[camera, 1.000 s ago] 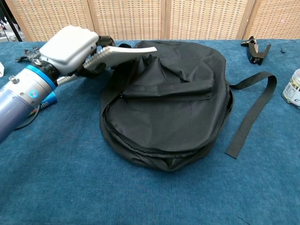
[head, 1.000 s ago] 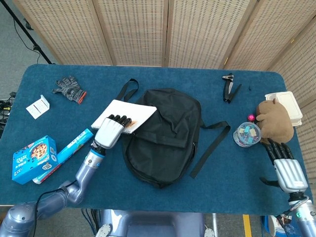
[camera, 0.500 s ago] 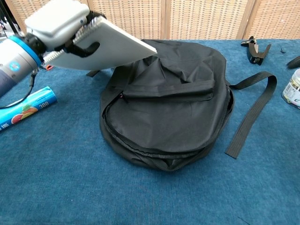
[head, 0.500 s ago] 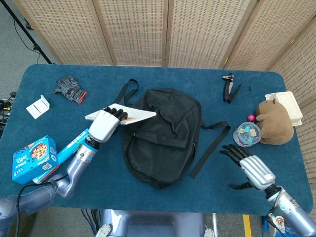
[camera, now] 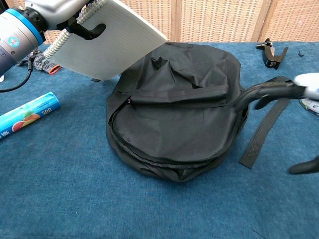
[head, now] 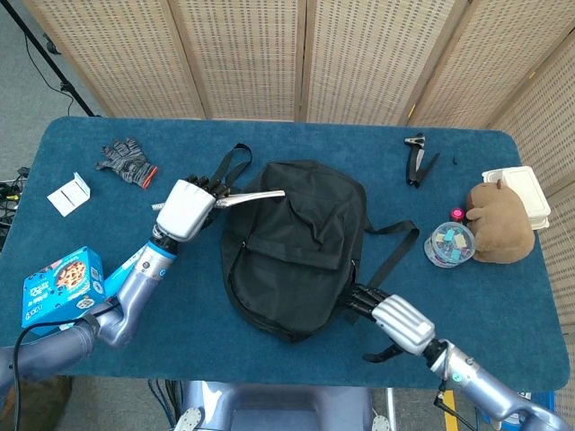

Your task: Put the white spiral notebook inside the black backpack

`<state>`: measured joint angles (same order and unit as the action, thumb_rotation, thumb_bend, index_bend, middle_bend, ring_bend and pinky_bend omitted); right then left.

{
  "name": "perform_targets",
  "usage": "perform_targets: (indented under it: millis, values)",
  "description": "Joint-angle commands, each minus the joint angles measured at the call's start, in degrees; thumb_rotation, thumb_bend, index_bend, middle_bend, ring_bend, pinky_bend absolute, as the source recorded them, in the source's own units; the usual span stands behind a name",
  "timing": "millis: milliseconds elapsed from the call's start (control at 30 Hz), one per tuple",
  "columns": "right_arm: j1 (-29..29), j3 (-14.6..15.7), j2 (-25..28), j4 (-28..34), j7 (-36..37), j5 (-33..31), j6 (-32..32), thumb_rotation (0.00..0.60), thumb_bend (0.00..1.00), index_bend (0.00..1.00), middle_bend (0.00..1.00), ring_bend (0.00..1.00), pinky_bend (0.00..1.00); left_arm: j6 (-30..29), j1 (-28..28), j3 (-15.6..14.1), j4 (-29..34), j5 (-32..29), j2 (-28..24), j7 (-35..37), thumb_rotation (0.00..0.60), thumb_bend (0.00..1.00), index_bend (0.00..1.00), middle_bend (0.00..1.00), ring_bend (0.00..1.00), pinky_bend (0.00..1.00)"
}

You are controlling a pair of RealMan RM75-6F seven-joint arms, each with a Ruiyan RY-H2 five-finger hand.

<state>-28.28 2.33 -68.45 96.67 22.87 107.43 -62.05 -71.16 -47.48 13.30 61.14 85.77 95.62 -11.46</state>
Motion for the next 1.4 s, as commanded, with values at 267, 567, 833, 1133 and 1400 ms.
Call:
perform_targets:
  millis: [267, 567, 833, 1133, 1400]
  values:
    - [-4.1, -2.6, -10.8, -5.1, -7.9, -1.3, 1.5, 0.600, 0.00, 0.25, 0.17, 0.07, 0.18, -0.2, 0.1, 0.4, 0.0, -1.0, -0.5, 1.2, 0.600, 0.56, 0.73, 0.59, 0.58, 0.65]
    - [-5.4, -2.0, -16.5, -11.9, -12.8, -1.0, 0.2, 0.600, 0.00, 0.27, 0.19, 0.07, 0.18, -0.9, 0.6, 0.1, 0.0, -1.1, -1.0, 2.0, 0.600, 0.56, 0.73, 0.59, 0.58, 0.65]
    - [-5.9, -0.9, -17.9, -14.8, -14.9, -1.5, -1.1, 0.600, 0.00, 0.33, 0.23, 0.10, 0.22, -1.6, 1.1, -0.1, 0.6, -1.1, -1.9, 2.4, 0.600, 0.56, 0.73, 0.59, 0.58, 0.65]
    - [-6.6, -1.9, -20.9, -16.6, -14.7, -4.7, -1.5, 0.600, 0.16, 0.39, 0.29, 0.16, 0.27, -2.3, 1.8, -0.6, 0.9, -0.9, -2.4, 2.7, 0.600, 0.56, 0.73, 0.59, 0.58, 0.65]
    - [-6.9, -2.0, -21.6, -17.0, -14.6, -6.6, -1.6, 0.600, 0.42, 0.46, 0.37, 0.23, 0.35, -2.7, 2.3, -0.8, 0.4, -0.9, -3.0, 3.7, 0.600, 0.56, 0.74, 0.59, 0.58, 0.65]
